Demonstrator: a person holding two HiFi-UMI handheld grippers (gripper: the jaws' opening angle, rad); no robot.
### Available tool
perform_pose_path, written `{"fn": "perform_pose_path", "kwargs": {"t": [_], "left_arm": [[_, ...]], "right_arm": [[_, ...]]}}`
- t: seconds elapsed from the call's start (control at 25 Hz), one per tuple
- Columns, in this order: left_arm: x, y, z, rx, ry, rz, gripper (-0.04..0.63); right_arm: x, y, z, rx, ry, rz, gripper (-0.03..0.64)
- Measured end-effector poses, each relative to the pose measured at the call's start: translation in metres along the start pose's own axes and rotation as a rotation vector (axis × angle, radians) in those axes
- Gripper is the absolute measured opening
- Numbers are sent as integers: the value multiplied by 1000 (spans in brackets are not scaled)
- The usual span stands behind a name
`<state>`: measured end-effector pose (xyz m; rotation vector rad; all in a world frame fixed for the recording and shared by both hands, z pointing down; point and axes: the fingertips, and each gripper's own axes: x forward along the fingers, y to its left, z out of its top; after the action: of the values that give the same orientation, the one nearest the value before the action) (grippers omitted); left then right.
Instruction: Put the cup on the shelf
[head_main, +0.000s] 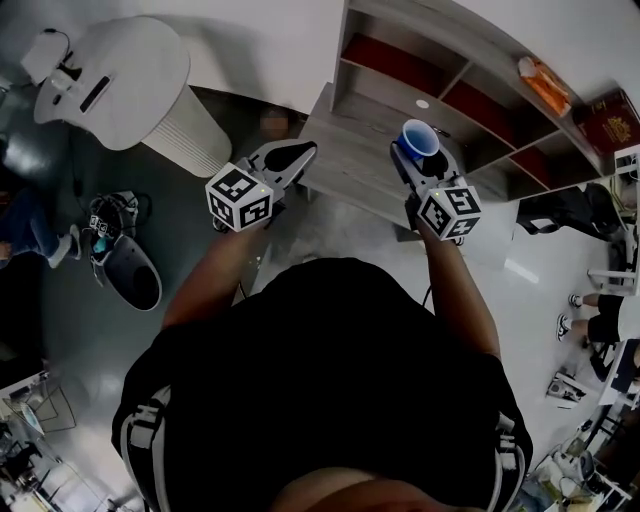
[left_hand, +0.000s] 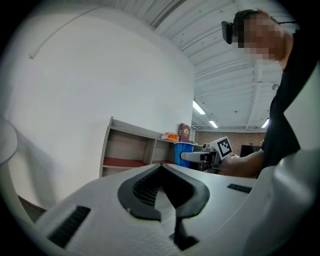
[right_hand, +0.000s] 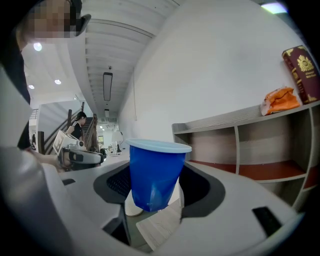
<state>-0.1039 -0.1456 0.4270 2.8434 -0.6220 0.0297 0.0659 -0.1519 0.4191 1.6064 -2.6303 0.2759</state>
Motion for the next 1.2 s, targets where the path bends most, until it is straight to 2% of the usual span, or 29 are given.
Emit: {"fn": "perform_pose_path", "kwargs": {"t": [0.6,0.96,1.2], "left_arm": [[-5,15,4,10,-8,-59,17],[-12,9,3,21,3,-66,18],[-19,15,9,21,-6,-34,17]], "right_arm": [[21,6,-1,32,-19,-69,273],[21,11,4,59,-50,-71,273],[21,15,-1,72,-46,-48,273]]}}
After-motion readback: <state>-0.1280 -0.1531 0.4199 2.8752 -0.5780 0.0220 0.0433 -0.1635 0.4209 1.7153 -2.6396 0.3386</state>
